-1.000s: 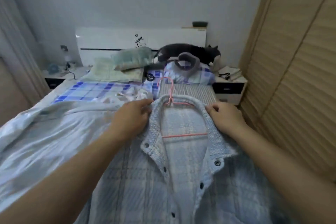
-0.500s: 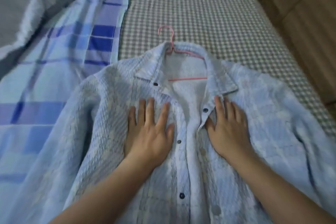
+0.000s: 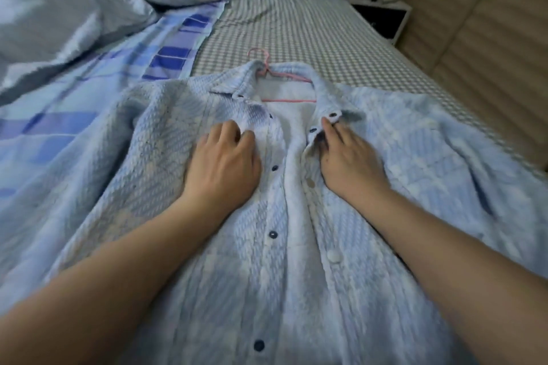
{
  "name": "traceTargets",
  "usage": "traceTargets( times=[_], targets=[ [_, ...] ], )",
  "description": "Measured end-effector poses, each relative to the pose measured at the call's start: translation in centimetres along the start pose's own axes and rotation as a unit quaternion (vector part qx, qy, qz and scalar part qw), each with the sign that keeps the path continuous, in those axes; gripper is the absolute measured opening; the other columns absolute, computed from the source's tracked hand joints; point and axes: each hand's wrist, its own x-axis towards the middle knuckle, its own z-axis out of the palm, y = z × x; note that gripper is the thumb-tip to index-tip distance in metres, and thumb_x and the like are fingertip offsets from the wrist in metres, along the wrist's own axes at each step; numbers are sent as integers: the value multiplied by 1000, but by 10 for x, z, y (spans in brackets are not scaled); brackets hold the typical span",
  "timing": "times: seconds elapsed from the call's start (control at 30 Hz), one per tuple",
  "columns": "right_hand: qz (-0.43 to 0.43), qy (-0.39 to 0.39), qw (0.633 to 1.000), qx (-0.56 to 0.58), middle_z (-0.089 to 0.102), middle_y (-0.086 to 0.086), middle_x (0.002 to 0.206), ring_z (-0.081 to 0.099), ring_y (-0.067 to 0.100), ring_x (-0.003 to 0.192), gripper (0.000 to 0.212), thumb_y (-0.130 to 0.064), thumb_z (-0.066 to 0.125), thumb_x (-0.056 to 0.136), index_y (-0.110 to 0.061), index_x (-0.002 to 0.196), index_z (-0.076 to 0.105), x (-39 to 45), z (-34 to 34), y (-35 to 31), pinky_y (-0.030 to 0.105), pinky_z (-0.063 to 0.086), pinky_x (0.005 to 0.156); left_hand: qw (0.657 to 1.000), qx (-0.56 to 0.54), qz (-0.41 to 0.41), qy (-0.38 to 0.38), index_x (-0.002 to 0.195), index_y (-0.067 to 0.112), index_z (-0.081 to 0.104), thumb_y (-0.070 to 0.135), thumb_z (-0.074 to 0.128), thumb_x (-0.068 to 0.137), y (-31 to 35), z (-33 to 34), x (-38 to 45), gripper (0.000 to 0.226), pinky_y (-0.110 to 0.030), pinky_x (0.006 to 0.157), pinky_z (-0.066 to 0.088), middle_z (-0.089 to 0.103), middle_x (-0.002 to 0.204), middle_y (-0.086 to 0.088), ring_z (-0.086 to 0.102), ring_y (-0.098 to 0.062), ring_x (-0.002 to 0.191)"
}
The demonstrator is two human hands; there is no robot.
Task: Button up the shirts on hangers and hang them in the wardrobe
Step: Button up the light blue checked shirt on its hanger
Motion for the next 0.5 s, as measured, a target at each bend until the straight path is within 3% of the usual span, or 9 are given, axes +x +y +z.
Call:
traceTargets(
  times=[0.07, 0.1, 0.2, 0.27, 0.33, 0.4, 0.43, 0.5],
  targets=[
    [24, -63, 997, 30, 25, 9, 165, 28, 32, 148, 60, -28, 28, 107, -23, 162, 6, -10, -17, -6, 48, 27, 119, 998, -25, -31, -41, 93, 10, 52, 27, 46, 99, 17, -35, -15, 19, -44, 64, 40, 57, 95, -18, 59, -41, 85],
    [42, -95, 993, 58, 33, 12, 160, 32, 35, 144, 57, -31, 28, 107, -24, 161, 11, -20, -28, -11, 47, 33, 115, 995, -48, -56, -71, 93, 13, 48, 32, 44, 100, 30, -50, -27, 20, -41, 65, 38, 59, 99, -17, 61, -40, 90],
    [27, -112, 985, 131, 55, 11, 141, 42, 35, 134, 46, -50, 32, 104, -25, 136, 53, -74, -56, -27, 43, 40, 105, 981, -78, -87, -152, 106, 17, 51, 57, 39, 99, 68, -81, -77, 42, -41, 77, 43, 61, 112, -12, 61, -37, 105],
    [-20, -142, 985, 101, 36, 3, 160, 24, 29, 148, 73, -68, 34, 92, -25, 150, 42, -131, -62, -31, 46, 26, 119, 983, -35, -72, -167, 116, 19, 50, 66, 37, 96, 80, -91, -118, 53, -40, 82, 48, 58, 116, -6, 60, -33, 110],
    [-55, -169, 984, 20, 2, -5, 170, -2, 26, 155, 99, -73, 39, 79, -26, 162, 12, -185, -58, -29, 55, 11, 123, 982, -17, -75, -174, 114, 20, 50, 58, 43, 93, 81, -91, -154, 44, -40, 77, 52, 55, 113, -5, 61, -32, 107],
    [-48, -166, 985, -7, -13, -8, 169, -14, 25, 155, 98, -58, 51, 86, -26, 162, -1, -217, -50, -22, 57, 6, 123, 980, -18, -65, -187, 102, 18, 52, 38, 52, 81, 80, -96, -177, 29, -39, 60, 51, 59, 97, -6, 67, -34, 88],
    [-28, -145, 989, -1, -11, -7, 169, -12, 25, 155, 92, -48, 53, 89, -26, 162, 2, -225, -49, -21, 55, 9, 124, 980, -18, -59, -187, 100, 18, 49, 29, 52, 80, 81, -101, -183, 23, -38, 57, 49, 61, 95, -7, 68, -35, 86],
    [12, -69, 997, 23, 13, 1, 165, 12, 30, 150, 71, -32, 54, 91, -22, 157, 29, -232, -53, -22, 47, 27, 118, 983, -28, -60, -169, 103, 19, 39, 13, 43, 90, 85, -117, -189, 16, -38, 63, 42, 66, 101, -8, 68, -35, 94]
  ],
)
